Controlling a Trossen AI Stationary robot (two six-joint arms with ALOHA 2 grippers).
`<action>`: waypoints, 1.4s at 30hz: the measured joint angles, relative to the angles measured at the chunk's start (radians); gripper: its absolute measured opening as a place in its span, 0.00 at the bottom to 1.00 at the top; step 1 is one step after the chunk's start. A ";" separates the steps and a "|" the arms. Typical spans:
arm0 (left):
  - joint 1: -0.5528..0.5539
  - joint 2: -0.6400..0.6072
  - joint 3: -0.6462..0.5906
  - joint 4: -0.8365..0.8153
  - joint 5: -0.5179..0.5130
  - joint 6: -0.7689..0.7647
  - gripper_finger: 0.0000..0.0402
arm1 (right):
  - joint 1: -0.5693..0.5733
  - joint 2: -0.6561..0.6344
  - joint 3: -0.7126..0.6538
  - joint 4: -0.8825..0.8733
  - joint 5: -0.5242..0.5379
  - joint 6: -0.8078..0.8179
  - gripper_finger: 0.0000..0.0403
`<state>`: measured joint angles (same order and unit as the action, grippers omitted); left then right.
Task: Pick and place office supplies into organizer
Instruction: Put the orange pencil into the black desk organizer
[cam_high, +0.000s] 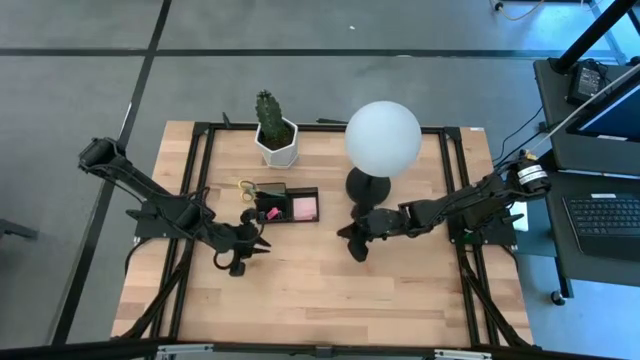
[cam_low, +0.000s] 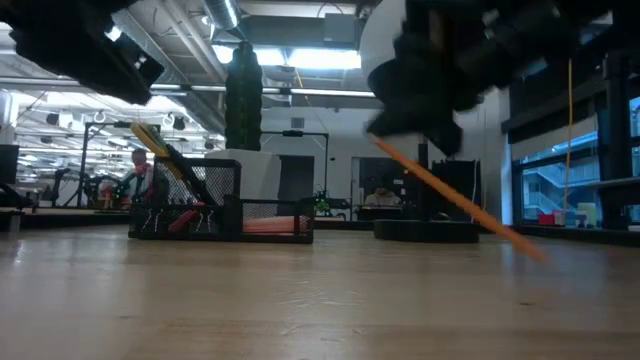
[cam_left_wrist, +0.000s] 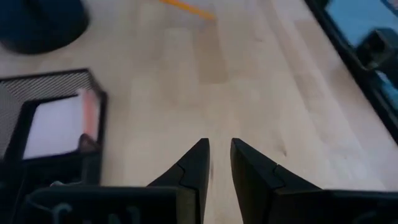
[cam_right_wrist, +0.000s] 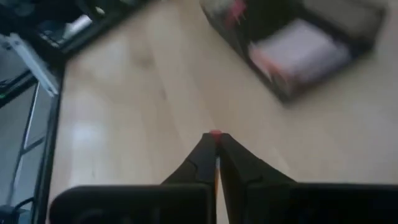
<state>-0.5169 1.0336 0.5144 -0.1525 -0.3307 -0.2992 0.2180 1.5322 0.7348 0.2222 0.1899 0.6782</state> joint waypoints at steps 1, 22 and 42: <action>-0.001 -0.009 0.000 -0.001 0.019 0.025 0.15 | 0.000 0.000 0.024 -0.003 0.003 -0.036 0.02; -0.004 -0.182 0.001 -0.302 -0.105 -0.159 0.15 | -0.149 0.008 0.312 -0.030 0.038 -0.499 0.02; -0.004 -0.179 0.001 -0.339 -0.087 -0.212 0.15 | -0.153 0.237 0.311 -0.047 -0.137 -0.606 0.06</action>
<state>-0.5210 0.8551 0.5152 -0.4911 -0.4179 -0.5110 0.0649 1.7693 1.0454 0.1756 0.0530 0.0727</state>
